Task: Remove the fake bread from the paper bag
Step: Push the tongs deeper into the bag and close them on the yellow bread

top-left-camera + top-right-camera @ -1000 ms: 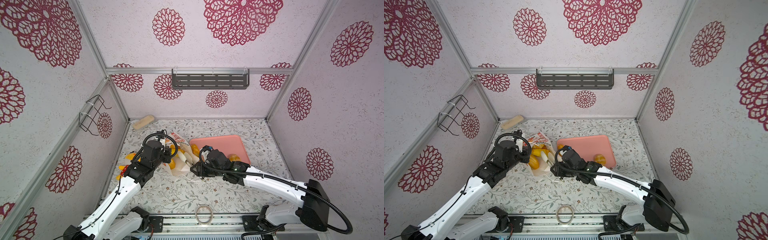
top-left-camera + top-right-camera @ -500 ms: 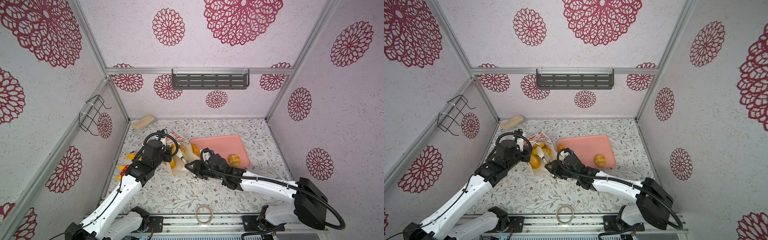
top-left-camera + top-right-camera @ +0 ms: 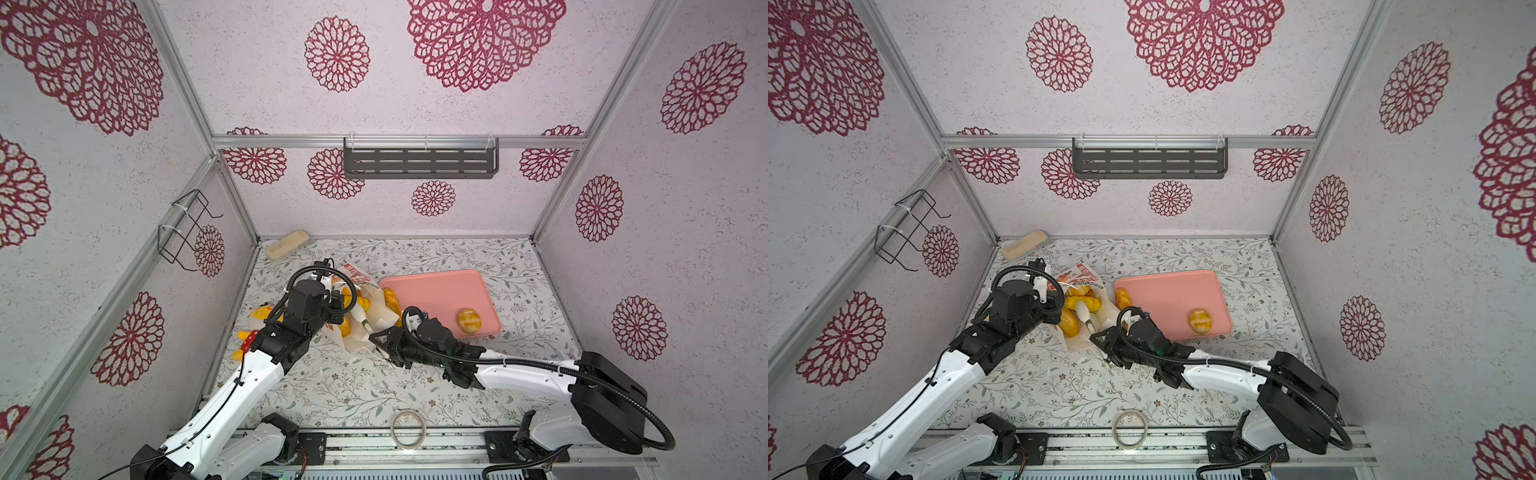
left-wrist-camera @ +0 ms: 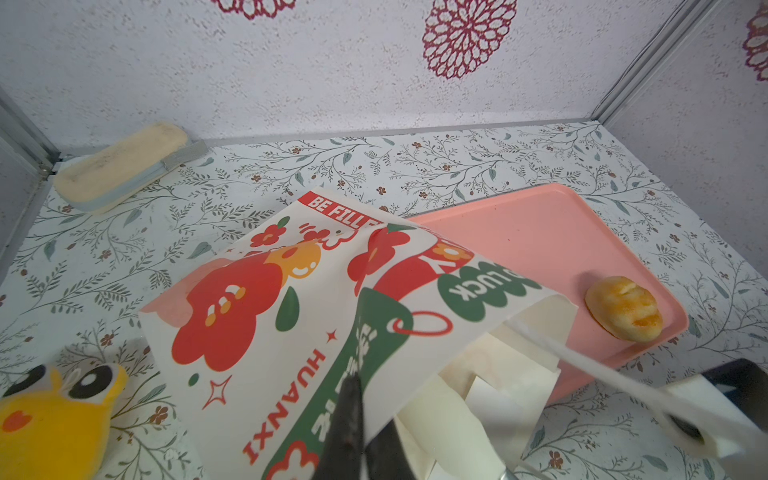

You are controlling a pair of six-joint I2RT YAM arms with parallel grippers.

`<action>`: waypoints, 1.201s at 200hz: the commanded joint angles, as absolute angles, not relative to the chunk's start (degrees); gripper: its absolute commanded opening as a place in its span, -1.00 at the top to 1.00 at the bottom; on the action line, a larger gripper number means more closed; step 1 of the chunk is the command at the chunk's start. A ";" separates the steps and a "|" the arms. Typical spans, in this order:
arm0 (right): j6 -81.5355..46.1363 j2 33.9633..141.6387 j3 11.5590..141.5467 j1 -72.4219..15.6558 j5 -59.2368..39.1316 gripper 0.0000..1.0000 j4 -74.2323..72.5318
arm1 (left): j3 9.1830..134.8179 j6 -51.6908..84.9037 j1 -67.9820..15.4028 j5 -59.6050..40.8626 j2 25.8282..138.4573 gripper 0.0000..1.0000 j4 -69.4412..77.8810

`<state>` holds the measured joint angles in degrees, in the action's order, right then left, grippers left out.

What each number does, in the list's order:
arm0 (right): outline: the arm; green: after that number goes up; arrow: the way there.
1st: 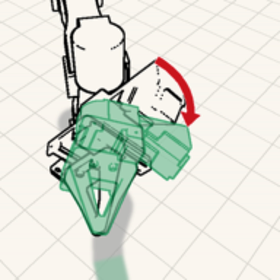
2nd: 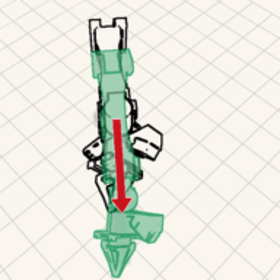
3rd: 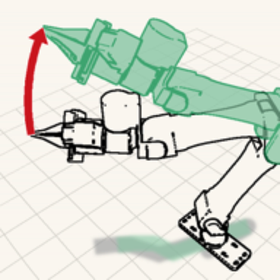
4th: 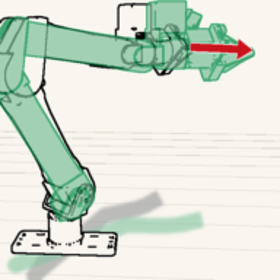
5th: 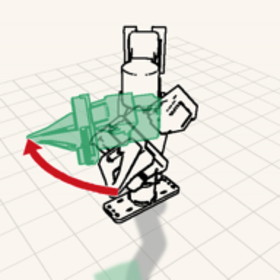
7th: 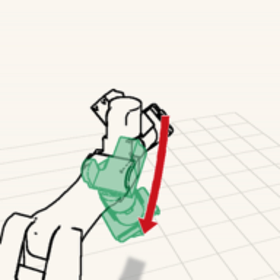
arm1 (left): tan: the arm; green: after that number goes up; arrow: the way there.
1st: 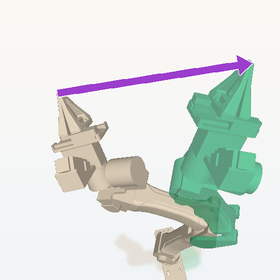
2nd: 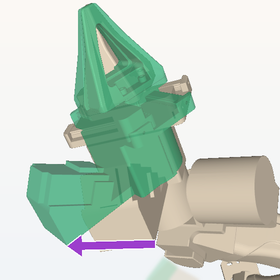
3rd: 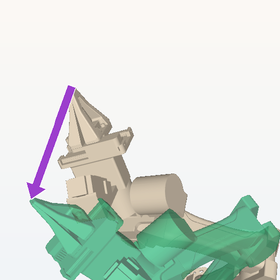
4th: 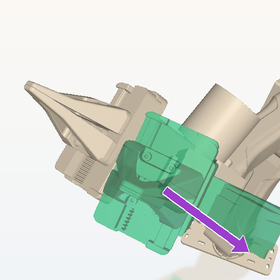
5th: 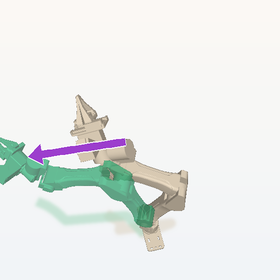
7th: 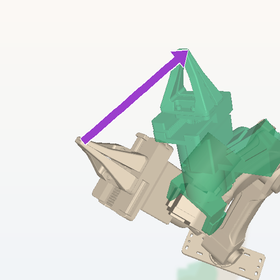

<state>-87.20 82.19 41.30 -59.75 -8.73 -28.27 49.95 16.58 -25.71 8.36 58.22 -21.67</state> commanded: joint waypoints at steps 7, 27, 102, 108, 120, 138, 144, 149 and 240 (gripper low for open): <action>-91.86 83.89 41.05 -60.03 -7.30 0.04 -38.93 | 49.39 17.22 -25.62 8.06 57.75 1.00 -19.52; -92.54 85.77 42.02 -60.03 -7.47 0.03 -40.11 | 49.39 17.14 -25.69 7.94 57.74 1.00 -19.53; -94.17 91.46 45.00 -58.84 -6.30 0.00 -43.94 | 48.69 17.23 -25.70 7.64 57.44 1.00 -19.34; -94.05 91.87 45.44 -58.71 -6.53 0.00 -44.34 | 48.70 17.23 -25.72 7.58 57.40 1.00 -19.38; -93.49 92.37 46.15 -58.54 -6.77 0.00 -44.44 | 48.69 17.14 -25.69 7.44 57.42 1.00 -19.44; -92.02 92.12 47.11 -58.45 -7.01 0.00 -43.05 | 48.54 16.83 -25.73 7.54 57.16 1.00 -19.68; -91.60 91.86 47.28 -58.37 -7.16 0.00 -42.59 | 48.47 16.72 -25.75 7.58 57.05 1.00 -19.69; -91.26 91.52 47.37 -58.36 -6.95 0.00 -42.04 | 48.39 16.70 -25.71 7.67 56.99 1.00 -19.69; -90.04 92.87 48.13 -54.19 -7.62 0.06 -39.18 | 47.90 17.23 -25.67 7.15 57.30 1.00 -18.90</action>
<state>-92.07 93.25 45.43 -55.31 -7.64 -37.28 48.51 16.56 -25.71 8.14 57.76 -20.53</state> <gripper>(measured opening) 0.487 0.050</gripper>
